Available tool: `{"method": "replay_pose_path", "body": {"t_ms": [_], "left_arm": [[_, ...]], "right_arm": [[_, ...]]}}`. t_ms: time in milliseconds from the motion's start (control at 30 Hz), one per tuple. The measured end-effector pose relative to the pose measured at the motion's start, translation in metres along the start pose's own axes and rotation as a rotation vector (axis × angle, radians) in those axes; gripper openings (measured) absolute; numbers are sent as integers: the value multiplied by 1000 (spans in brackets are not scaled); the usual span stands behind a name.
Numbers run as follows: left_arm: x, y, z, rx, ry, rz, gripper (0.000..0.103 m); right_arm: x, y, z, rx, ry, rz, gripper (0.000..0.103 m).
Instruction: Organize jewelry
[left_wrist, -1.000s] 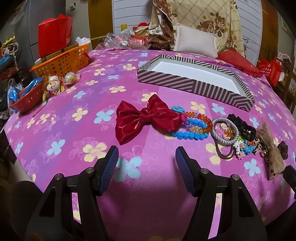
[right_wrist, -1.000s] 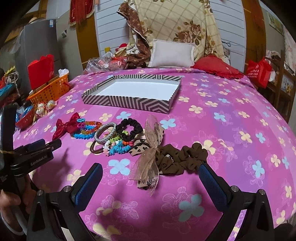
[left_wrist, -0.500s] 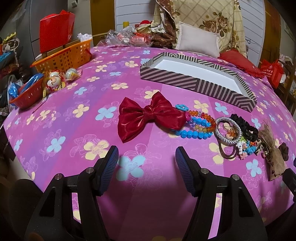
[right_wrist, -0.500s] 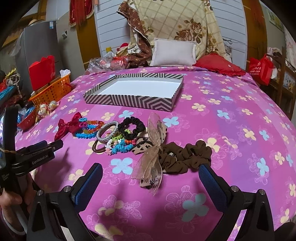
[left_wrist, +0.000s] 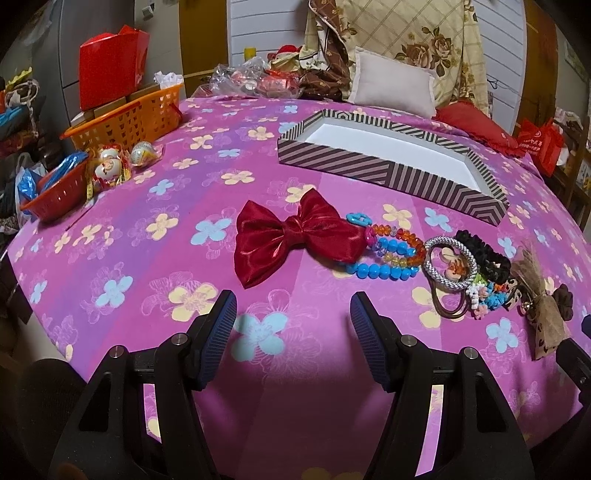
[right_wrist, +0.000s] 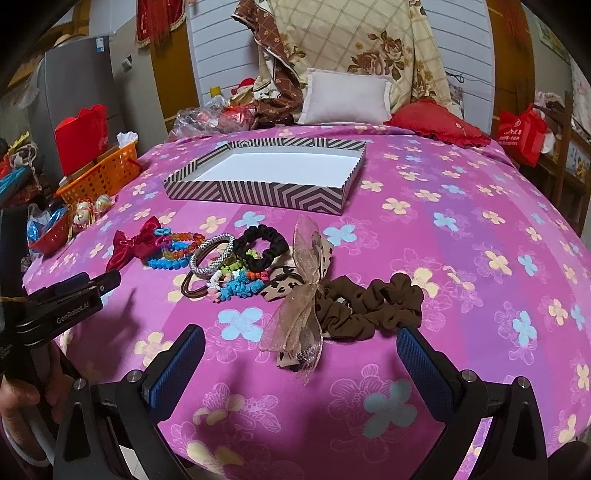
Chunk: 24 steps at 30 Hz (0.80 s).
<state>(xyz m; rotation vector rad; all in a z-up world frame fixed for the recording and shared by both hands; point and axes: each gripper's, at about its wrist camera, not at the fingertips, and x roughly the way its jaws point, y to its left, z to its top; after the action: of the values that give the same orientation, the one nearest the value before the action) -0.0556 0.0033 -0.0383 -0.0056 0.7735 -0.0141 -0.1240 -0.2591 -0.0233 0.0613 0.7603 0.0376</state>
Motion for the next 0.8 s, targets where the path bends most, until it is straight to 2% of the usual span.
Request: {"method": "replay_pose_path", "body": {"t_ms": [167, 567, 800], "left_arm": [[-5, -2, 1, 2, -9, -5, 64], [-9, -7, 0, 11, -13, -3, 64], [-8, -7, 0, 13, -11, -2, 64]], "right_arm": [[-4, 3, 3, -24, 48, -17, 103], [-6, 5, 4, -28, 11, -6, 103], [-4, 4, 3, -23, 18, 1, 103]]}}
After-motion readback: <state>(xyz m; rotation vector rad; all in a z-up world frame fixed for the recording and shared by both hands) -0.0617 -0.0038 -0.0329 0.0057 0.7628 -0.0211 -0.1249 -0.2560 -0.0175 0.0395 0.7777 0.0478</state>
